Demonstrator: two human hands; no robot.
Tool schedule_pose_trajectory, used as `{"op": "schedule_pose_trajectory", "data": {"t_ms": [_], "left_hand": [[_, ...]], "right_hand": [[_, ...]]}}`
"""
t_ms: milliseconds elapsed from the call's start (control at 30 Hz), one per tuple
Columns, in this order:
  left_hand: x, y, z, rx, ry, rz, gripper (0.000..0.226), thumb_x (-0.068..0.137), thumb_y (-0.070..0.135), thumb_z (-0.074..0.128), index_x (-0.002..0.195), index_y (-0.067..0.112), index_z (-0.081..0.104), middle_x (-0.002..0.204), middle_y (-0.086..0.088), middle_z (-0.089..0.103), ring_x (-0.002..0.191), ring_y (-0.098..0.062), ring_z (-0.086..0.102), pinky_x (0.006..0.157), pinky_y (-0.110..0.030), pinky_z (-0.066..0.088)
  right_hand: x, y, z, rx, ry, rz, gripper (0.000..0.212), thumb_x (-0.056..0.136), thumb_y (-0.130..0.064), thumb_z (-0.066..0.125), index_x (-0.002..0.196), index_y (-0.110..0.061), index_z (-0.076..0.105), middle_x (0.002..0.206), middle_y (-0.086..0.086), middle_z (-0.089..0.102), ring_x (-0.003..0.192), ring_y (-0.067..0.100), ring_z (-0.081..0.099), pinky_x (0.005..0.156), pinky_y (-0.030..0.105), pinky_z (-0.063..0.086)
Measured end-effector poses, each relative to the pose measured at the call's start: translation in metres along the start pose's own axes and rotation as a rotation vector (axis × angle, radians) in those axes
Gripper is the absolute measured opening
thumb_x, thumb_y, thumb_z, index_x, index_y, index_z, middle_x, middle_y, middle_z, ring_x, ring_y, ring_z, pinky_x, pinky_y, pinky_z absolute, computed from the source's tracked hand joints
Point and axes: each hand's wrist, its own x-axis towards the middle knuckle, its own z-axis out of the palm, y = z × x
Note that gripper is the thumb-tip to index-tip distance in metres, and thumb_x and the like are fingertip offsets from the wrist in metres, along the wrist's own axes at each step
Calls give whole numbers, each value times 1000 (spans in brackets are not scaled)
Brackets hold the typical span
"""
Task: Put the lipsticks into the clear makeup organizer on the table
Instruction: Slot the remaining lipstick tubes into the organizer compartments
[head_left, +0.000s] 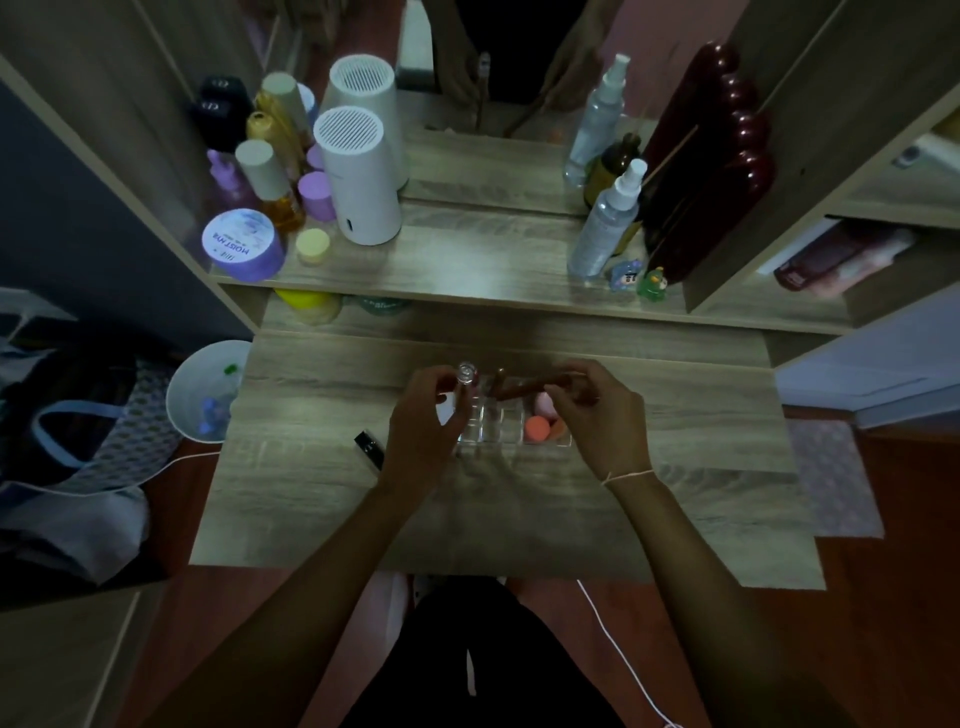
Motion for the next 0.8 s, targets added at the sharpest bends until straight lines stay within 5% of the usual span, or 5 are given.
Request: {"op": "schedule_pose_trajectory", "data": {"t_ms": [67,233,467,567,800], "left_hand": [[4,-1,4,-4,-4,6,21,86,22,67,104,15,59,100,-5,65,86,-5,60,78,-15,48],[6,-7,13,37,-1,-29,21,86,23,68,103,15,61,99,-8,68,88,-18,63,78,-31,52],[7,-16,19,54,-37,-64,17,86,29,66,101,23,61,102,-6,63,79,-5,61,69,-14,48],[8,-17,20,56,-50,-75,13,87,34,65,97,28,60,101,-2,59,79,-5,61,69,-20,50],[11,-23,24,125,-90,-65,19,83,39,64,99,29,58,100,1,56,80,-5,56,67,-8,38]], "right_hand": [[6,1,2,-8,8,-6,22,77,-17,76,98,-19,68,84,3,74,76,13,68,72,19,51],[15,6,7,-26,-15,-40,17,77,-15,75,92,-19,70,85,-3,73,75,2,63,71,2,44],[25,11,14,-31,-56,-39,18,78,-14,73,95,-18,69,89,2,74,81,12,68,79,34,58],[29,11,18,-68,-118,-32,18,80,-16,72,97,-14,69,91,4,73,83,15,67,81,40,57],[35,9,30,-209,-242,-48,21,81,-16,69,101,-14,68,96,6,72,91,23,63,85,41,51]]}}
